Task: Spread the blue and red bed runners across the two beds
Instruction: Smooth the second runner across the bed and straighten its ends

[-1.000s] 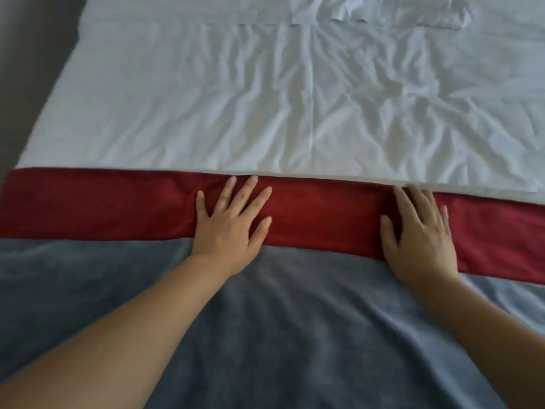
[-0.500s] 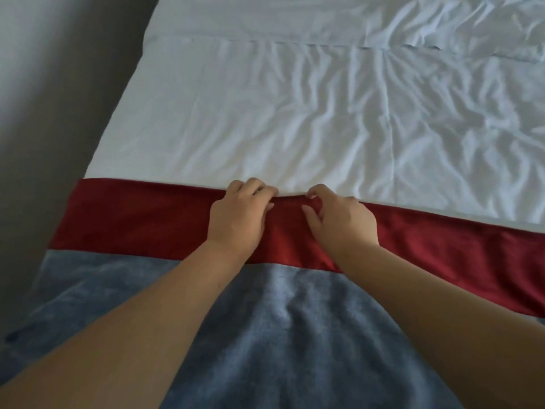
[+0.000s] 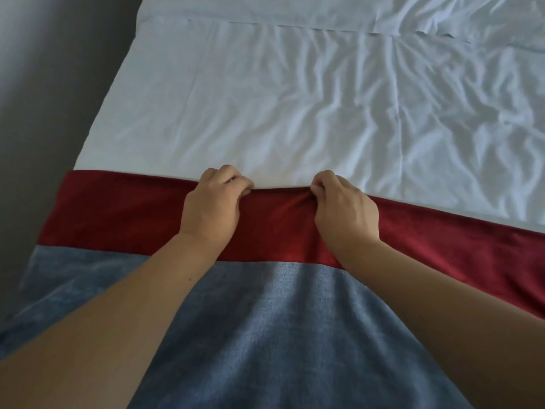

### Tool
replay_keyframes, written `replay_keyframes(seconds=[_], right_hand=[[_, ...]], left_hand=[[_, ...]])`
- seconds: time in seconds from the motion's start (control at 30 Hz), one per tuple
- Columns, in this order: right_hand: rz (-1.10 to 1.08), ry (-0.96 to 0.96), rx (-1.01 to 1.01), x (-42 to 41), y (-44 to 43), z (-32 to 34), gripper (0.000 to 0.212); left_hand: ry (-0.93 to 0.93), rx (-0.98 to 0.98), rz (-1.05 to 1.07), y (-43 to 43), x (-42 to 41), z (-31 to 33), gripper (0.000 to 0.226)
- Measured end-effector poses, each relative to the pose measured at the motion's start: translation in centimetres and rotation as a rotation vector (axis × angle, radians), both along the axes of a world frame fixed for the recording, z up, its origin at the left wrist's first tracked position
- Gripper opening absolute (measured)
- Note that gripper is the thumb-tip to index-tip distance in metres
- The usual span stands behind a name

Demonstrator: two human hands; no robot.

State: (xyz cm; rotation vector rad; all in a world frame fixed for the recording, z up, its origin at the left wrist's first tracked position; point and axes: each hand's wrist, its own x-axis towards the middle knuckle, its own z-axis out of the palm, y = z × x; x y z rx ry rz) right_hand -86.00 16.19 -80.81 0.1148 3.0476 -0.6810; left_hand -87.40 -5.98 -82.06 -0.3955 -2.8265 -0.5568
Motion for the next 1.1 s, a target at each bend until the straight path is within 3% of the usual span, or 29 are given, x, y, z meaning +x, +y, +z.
replay_keyframes(seconds=[0.17, 0.27, 0.37, 0.47, 0.57, 0.9, 1.1], right_hand=[[-0.098, -0.025, -0.013, -1.7, -0.3, 0.8, 0.012], [-0.140, 0.008, -0.055, -2.9, -0.6, 0.6, 0.015], [-0.048, -0.054, 0.023, -2.5, -0.6, -1.2, 0.035], [0.116, -0.012, 0.103, -0.4, -0.4, -2.7, 0.050], [0.232, -0.076, 0.141, 2.4, 0.8, -3.6, 0.062], [0.184, -0.117, 0.216, 7.2, 14.2, -3.0, 0.061], [0.100, -0.131, 0.202, 9.9, 23.9, -2.9, 0.061]], left_hand=[[-0.144, -0.026, -0.059, -0.6, -3.4, 1.0, 0.027], [-0.221, -0.079, -0.028, 0.1, -6.5, 1.9, 0.020], [-0.270, -0.135, 0.007, 1.5, -6.4, 1.2, 0.022], [-0.147, -0.163, 0.008, 3.5, -2.7, -1.0, 0.028], [-0.173, -0.224, -0.052, 5.9, 1.4, -2.5, 0.050], [-0.390, -0.300, -0.257, 17.0, 4.0, -1.6, 0.056], [-0.468, -0.352, -0.146, 25.9, 4.6, -1.6, 0.063]])
